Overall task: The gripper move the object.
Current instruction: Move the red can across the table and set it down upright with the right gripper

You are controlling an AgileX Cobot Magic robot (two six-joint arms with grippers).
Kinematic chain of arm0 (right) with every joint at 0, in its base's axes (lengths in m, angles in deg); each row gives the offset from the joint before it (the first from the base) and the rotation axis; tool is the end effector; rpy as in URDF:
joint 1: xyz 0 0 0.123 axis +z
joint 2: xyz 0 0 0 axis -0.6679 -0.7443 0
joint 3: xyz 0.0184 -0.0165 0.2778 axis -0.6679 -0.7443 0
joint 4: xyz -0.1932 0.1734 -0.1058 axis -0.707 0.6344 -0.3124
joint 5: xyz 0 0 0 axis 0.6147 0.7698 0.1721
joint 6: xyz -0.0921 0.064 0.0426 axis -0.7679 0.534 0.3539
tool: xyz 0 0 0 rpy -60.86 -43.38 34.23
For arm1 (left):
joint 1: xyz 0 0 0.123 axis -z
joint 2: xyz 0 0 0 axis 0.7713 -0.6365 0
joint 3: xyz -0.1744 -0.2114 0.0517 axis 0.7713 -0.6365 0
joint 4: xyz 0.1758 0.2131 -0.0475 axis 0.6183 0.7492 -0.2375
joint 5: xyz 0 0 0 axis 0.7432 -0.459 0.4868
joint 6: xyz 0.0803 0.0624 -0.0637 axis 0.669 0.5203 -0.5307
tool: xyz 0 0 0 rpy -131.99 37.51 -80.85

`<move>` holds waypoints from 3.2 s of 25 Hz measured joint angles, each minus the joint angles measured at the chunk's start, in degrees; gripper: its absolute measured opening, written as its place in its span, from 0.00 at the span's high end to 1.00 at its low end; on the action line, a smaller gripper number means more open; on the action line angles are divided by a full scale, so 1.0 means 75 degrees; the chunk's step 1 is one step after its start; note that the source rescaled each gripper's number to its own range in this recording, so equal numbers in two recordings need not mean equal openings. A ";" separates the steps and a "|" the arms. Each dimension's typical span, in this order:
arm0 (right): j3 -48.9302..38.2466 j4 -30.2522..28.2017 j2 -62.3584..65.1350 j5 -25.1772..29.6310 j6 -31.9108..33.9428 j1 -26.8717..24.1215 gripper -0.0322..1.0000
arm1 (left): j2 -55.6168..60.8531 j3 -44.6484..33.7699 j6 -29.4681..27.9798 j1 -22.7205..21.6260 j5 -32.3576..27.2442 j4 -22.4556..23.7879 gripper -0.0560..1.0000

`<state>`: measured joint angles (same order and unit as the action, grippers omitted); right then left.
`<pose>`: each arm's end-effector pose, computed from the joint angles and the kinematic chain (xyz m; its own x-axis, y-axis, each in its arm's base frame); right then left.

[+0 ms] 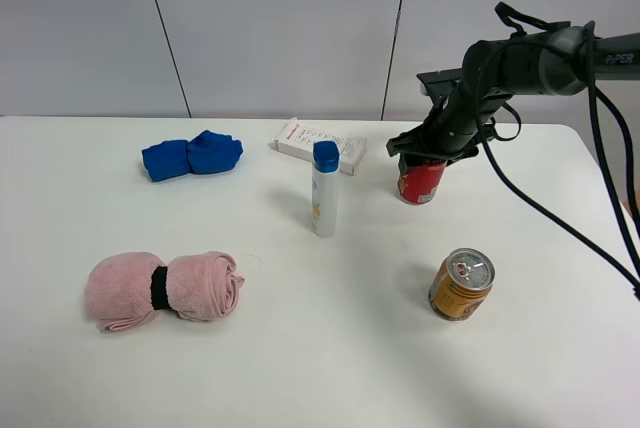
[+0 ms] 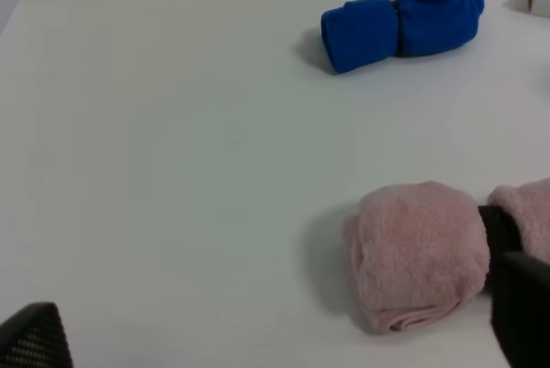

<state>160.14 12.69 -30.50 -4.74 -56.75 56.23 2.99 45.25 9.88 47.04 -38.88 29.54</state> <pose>0.4414 0.1155 0.1070 -0.8842 -0.2537 -0.3921 -0.2799 0.9600 0.0100 0.0508 0.0020 0.2821 -0.4383 -0.0159 -0.8987 -0.0479 0.9988 0.0058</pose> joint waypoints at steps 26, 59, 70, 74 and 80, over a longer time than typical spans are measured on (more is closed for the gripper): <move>0.1110 0.0511 0.3417 0.3802 -0.2086 0.1978 0.97 | 0.0000 0.0000 0.0000 0.0000 0.0000 0.0000 0.00; 0.5571 0.0209 -0.2726 0.2207 -0.2540 0.4612 0.97 | 0.0000 -0.0005 0.0000 0.0000 0.0000 0.0000 0.00; 0.5604 0.0354 -0.3006 0.2080 -0.2543 0.4455 0.97 | 0.0000 -0.0005 0.0000 0.0000 0.0000 0.0000 0.00; 0.5610 0.0363 -0.3048 0.2000 -0.2543 0.4385 0.97 | 0.0000 -0.0005 0.0000 0.0000 0.0000 0.0000 0.00; 0.5610 0.0451 -0.3162 0.1855 -0.2543 0.4335 0.97 | 0.0000 -0.0005 0.0000 0.0000 0.0000 0.0000 0.00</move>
<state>202.22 16.07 -54.21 9.17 -75.82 88.75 2.99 45.21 9.88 47.04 -38.88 29.54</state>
